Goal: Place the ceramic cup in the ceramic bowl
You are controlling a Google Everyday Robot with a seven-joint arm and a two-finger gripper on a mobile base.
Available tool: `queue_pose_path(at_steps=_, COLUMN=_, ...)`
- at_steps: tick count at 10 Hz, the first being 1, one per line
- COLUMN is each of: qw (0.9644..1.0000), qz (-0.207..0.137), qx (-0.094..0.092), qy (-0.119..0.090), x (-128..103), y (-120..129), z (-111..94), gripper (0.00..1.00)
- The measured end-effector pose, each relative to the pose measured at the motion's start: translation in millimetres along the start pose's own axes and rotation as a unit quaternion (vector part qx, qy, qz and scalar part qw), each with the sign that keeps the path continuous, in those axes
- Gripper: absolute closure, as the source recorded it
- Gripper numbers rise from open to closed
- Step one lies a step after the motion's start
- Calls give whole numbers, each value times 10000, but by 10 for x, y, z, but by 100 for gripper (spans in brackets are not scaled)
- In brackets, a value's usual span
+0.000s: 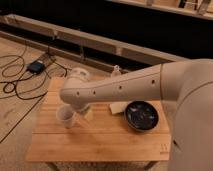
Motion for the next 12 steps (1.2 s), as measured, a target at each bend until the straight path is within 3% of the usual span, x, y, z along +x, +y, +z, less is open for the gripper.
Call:
queue_pose_path(at_steps=2, qw=9994, qz=-348, qx=-62, qy=-29, x=-128, y=-109, z=46, gripper=33)
queue_pose_path(at_steps=6, qw=9973, qz=-701, qx=-175, qy=-115, x=-263, y=-214, z=193, gripper=33)
queue_pose_path(at_steps=9, qw=9967, qz=-750, qx=91, qy=-294, x=-338, y=-317, z=420, gripper=33)
queue_pose_path(at_steps=12, qw=9957, qz=-826, qx=312, qy=-287, x=-332, y=-384, z=589, gripper=33)
